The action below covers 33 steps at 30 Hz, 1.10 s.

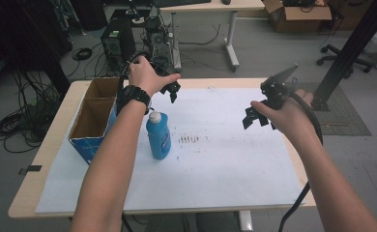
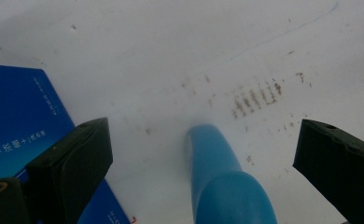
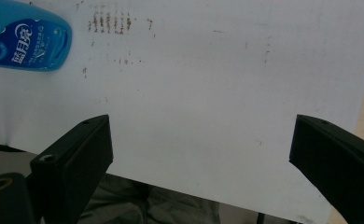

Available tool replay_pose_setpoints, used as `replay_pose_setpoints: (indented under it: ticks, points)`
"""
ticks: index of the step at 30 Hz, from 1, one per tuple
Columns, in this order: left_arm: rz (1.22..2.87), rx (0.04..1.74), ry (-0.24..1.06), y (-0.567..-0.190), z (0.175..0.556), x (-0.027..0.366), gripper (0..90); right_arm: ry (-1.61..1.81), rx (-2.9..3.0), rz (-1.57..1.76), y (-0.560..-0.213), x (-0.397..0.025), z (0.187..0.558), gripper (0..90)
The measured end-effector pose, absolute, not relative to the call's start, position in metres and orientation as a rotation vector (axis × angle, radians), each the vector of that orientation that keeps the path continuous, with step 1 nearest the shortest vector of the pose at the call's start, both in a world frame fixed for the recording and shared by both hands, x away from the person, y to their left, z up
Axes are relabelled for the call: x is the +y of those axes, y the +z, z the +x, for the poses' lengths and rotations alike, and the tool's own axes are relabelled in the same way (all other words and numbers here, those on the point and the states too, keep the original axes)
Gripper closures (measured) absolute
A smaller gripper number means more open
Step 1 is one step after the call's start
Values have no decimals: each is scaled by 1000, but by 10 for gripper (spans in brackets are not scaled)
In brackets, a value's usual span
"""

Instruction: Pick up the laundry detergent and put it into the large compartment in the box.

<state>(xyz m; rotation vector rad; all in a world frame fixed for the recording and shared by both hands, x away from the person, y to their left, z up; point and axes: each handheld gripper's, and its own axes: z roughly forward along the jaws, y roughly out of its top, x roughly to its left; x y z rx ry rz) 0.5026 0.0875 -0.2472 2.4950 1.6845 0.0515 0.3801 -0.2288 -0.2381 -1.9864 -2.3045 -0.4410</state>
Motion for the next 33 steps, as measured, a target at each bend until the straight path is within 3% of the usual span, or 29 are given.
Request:
replay_pose_setpoints:
  ticks: [33]
  points:
    - [2493, 1681, 65, -228, 477, 87, 47, -475, -2298, -1955, -241, -231, 374, 58]
